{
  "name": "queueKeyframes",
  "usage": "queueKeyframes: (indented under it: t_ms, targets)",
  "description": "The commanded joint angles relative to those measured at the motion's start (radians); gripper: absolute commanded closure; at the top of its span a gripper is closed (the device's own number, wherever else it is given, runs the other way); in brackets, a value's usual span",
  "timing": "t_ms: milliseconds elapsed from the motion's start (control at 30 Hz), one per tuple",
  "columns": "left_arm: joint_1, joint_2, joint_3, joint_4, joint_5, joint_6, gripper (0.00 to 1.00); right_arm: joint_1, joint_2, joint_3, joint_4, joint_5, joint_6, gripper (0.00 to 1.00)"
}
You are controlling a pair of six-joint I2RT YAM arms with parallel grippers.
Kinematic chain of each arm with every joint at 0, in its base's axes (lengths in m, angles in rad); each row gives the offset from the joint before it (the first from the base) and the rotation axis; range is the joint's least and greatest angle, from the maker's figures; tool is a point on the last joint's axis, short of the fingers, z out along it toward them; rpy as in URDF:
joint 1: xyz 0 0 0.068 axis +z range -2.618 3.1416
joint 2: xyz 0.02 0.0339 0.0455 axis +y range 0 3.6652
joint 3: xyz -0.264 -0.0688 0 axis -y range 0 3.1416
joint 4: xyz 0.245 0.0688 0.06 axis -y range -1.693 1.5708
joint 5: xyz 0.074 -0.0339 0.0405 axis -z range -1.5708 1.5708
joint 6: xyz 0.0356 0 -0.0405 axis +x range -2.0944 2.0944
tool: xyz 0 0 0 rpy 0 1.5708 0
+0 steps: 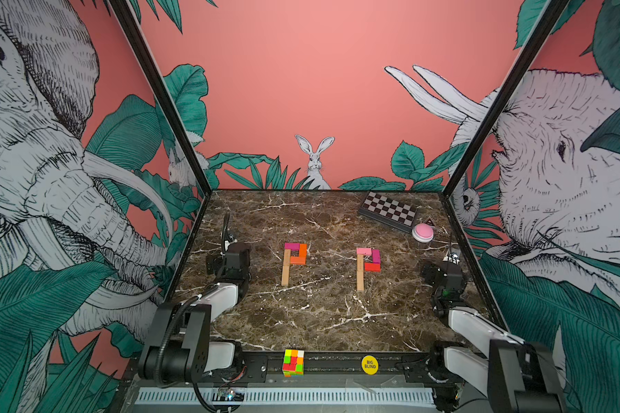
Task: Assemble the letter p with building blocks
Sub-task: Reset both arms
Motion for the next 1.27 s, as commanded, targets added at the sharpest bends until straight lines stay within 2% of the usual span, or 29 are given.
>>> queueKeyframes:
  t_ms: [0, 33, 67, 133, 200, 267, 333, 367, 433, 467, 567, 667, 1233]
  targets:
    - [0.012, 0.026, -0.005, 0.206, 0.155, 0.075, 0.00, -0.003, 0.119, 0.035, 0.280, -0.063, 0.006, 0.02]
    - [0.013, 0.029, 0.016, 0.163, 0.197, 0.073, 0.00, -0.003, 0.156, 0.050, 0.301, -0.068, -0.010, 0.02]
    - [0.019, 0.037, 0.017, 0.193, 0.257, 0.065, 0.01, -0.003, 0.198, 0.066, 0.317, -0.073, -0.012, 0.02]
    - [0.018, 0.100, -0.040, 0.381, 0.392, 0.100, 0.01, -0.003, 0.274, 0.095, 0.360, -0.121, -0.039, 0.02]
    - [0.019, 0.175, -0.083, 0.531, 0.343, 0.080, 0.01, 0.012, 0.266, 0.114, 0.306, -0.151, -0.068, 0.02]
    - [0.022, 0.233, -0.102, 0.641, 0.331, 0.083, 0.01, 0.015, 0.303, 0.103, 0.362, -0.186, -0.085, 0.02]
    - [0.024, 0.188, -0.059, 0.477, 0.380, 0.079, 0.00, 0.031, 0.379, 0.123, 0.421, -0.224, -0.121, 0.02]
    - [0.026, 0.204, -0.035, 0.451, 0.382, 0.082, 0.01, 0.051, 0.395, 0.137, 0.426, -0.211, -0.143, 0.02]
    - [0.042, 0.215, -0.017, 0.443, 0.405, 0.073, 0.00, 0.059, 0.361, 0.162, 0.311, -0.196, -0.144, 0.02]
    - [0.044, 0.200, -0.011, 0.399, 0.408, 0.069, 0.00, 0.059, 0.377, 0.154, 0.357, -0.199, -0.145, 0.02]
    - [0.046, 0.216, -0.018, 0.448, 0.410, 0.076, 0.00, 0.063, 0.366, 0.162, 0.315, -0.195, -0.152, 0.02]
    - [0.045, 0.196, -0.014, 0.399, 0.413, 0.072, 0.00, 0.083, 0.373, 0.168, 0.321, -0.193, -0.178, 0.02]
    - [0.044, 0.197, -0.012, 0.398, 0.420, 0.073, 0.01, 0.083, 0.370, 0.170, 0.312, -0.194, -0.178, 0.02]
